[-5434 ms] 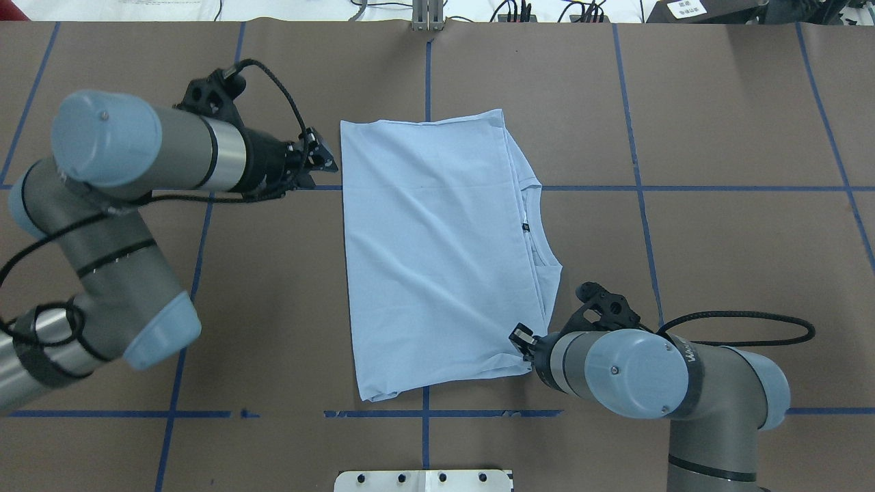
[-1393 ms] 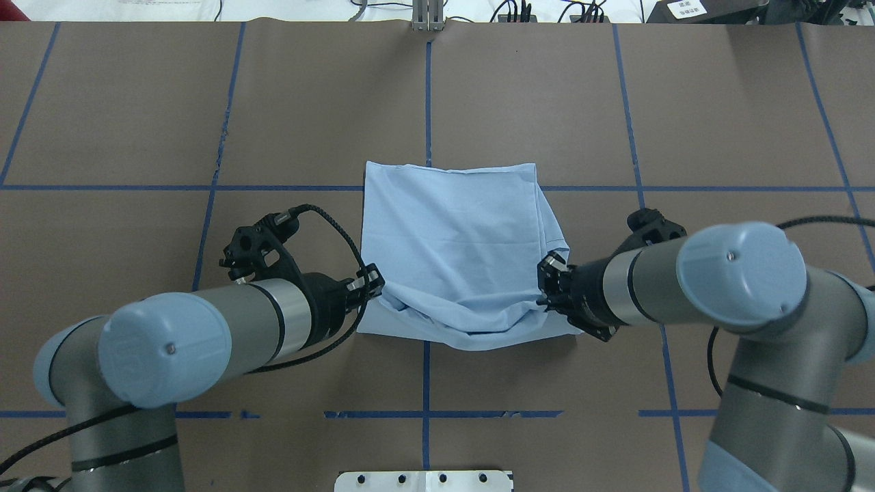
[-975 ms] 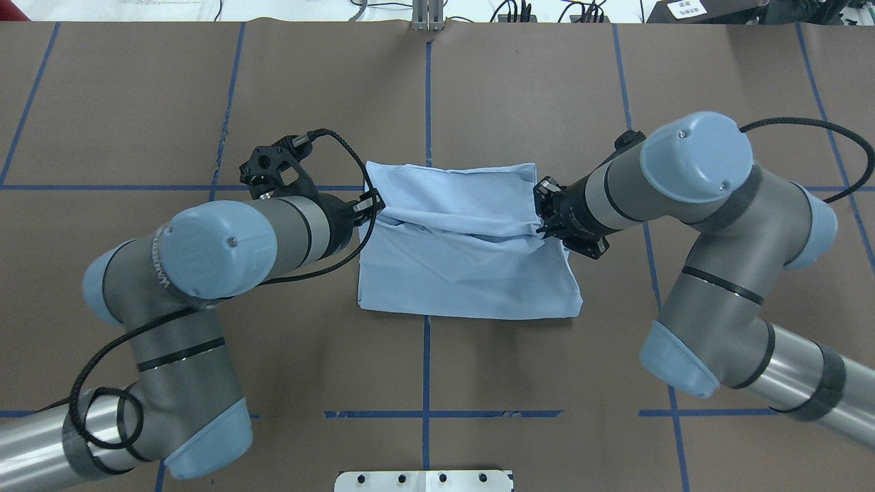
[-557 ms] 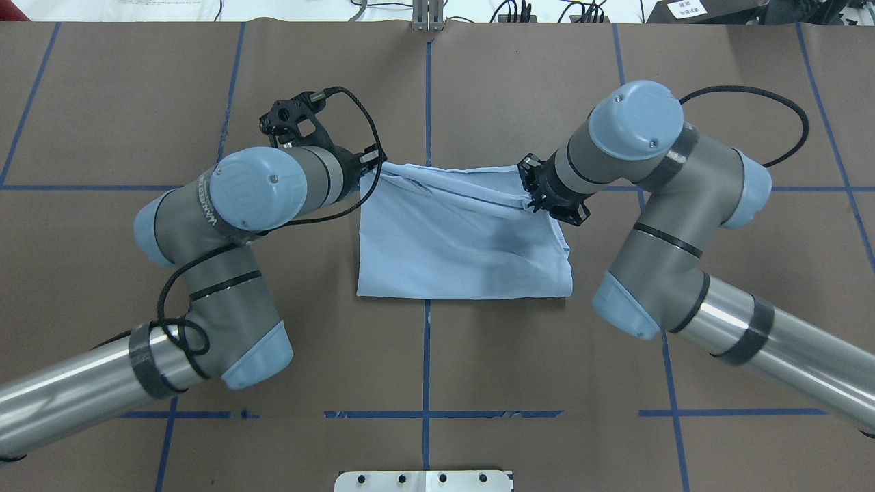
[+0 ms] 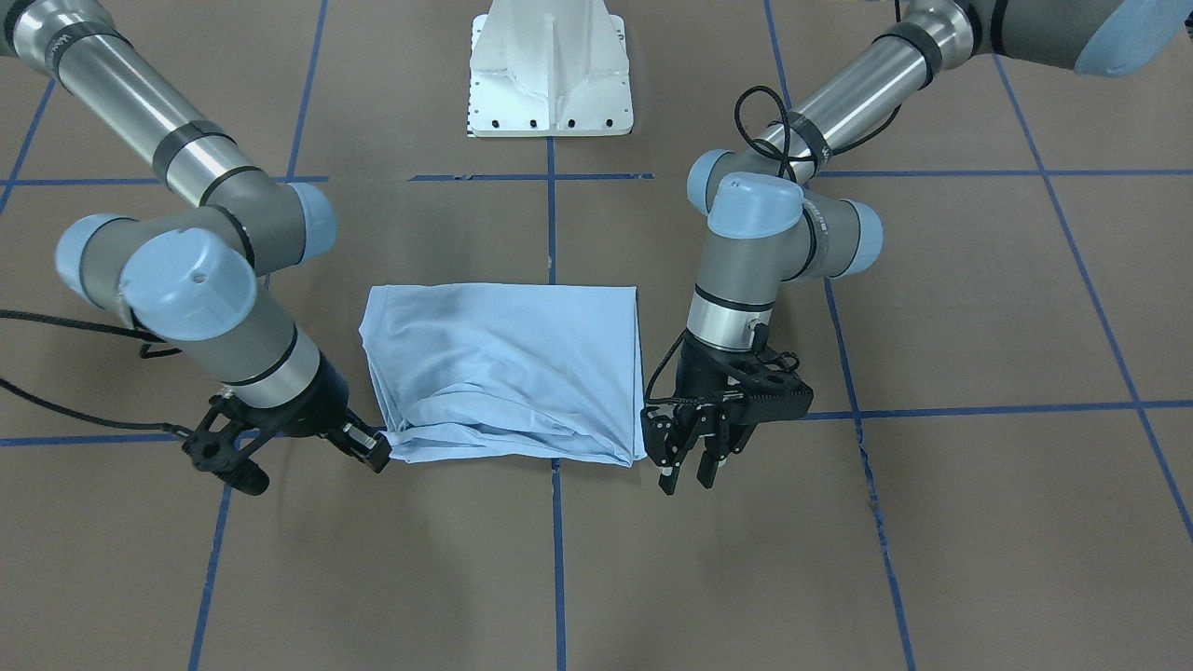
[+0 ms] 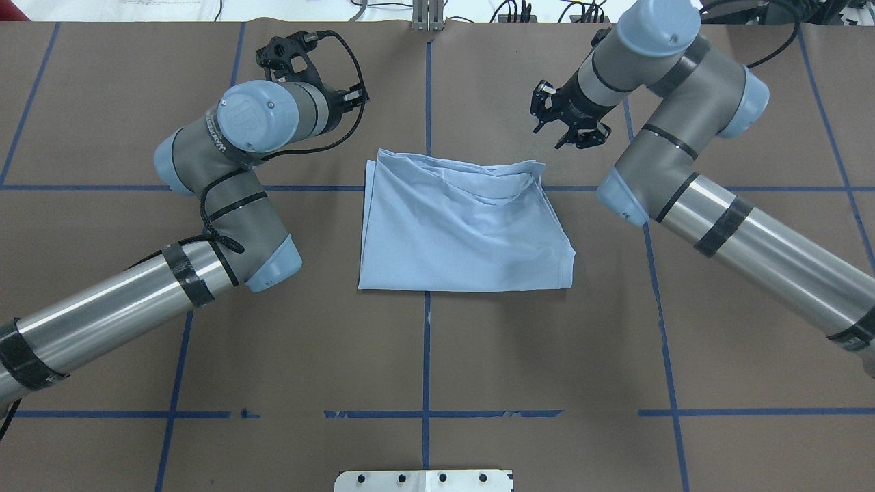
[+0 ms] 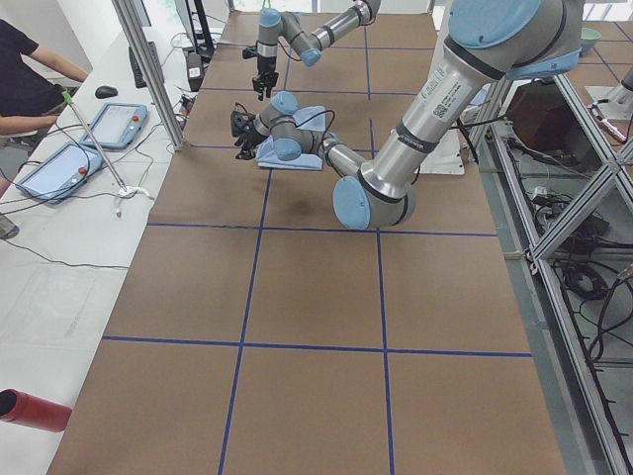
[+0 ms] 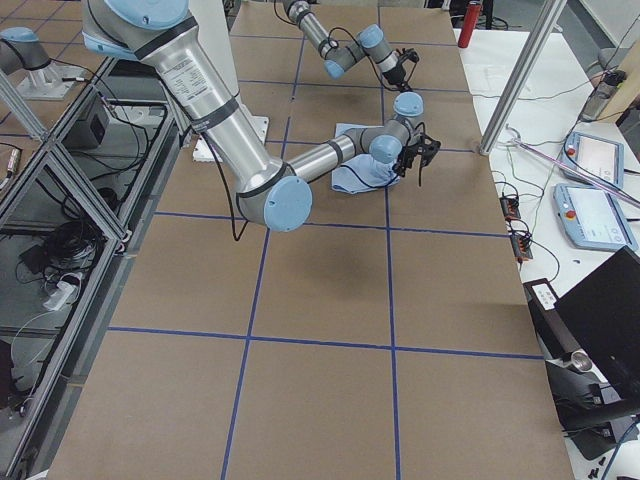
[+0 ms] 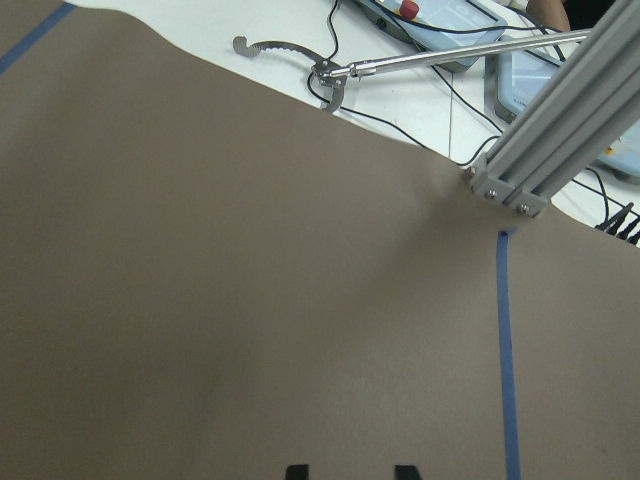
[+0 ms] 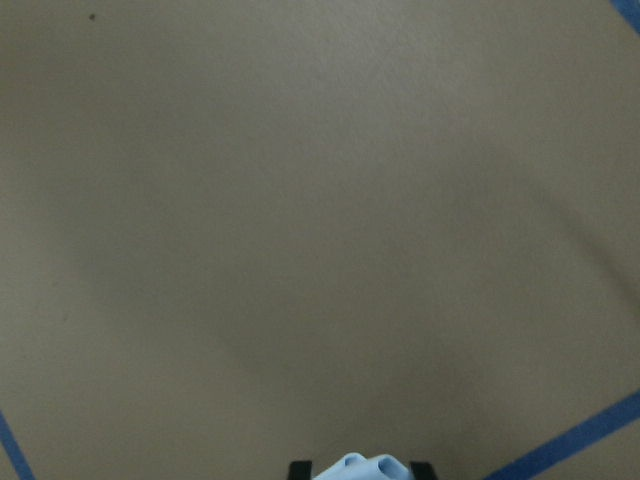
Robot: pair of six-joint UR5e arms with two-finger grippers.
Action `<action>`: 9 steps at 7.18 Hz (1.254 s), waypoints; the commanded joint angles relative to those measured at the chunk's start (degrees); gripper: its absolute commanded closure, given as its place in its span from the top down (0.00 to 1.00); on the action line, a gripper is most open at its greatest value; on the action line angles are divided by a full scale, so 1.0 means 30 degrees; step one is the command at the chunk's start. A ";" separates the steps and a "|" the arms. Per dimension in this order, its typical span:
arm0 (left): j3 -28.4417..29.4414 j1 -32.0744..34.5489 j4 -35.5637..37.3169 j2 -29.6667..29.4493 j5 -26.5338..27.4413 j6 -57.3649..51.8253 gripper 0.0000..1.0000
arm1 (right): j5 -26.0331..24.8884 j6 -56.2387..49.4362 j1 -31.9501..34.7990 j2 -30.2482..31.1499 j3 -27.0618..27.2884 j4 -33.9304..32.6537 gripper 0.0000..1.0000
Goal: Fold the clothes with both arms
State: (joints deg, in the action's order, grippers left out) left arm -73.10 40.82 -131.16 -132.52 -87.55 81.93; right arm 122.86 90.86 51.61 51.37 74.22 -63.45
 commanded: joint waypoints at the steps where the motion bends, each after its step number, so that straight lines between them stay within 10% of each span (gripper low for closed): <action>1: -0.3499 0.0600 -0.0137 0.2200 -0.2507 -0.0238 1.00 | 0.0912 -0.0228 0.0407 0.0306 0.1382 -0.0378 0.99; 2: -0.4975 0.1358 -0.0137 0.3234 -0.3967 -0.0297 1.00 | 0.0477 0.0296 -0.0523 0.0889 0.2930 -0.0818 0.68; 3: -0.5251 0.1742 -0.0137 0.3534 -0.4591 -0.0414 1.00 | -0.0659 0.0794 -0.2040 0.1910 0.4656 -0.1055 0.01; 7: -0.5283 0.2010 -0.0137 0.3859 -0.4597 -0.1383 1.00 | -0.5380 -0.0483 -0.6010 0.1982 0.3889 -0.1144 0.00; 9: -0.5341 0.2010 -0.0137 0.3860 -0.4597 -0.1236 1.00 | -0.5301 -0.3004 -0.4145 -0.0494 -0.0280 -0.1028 0.00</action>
State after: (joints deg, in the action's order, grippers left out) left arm -88.94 46.79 -131.57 -120.94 -101.33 77.99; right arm 107.07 85.36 36.31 54.54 81.07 -66.71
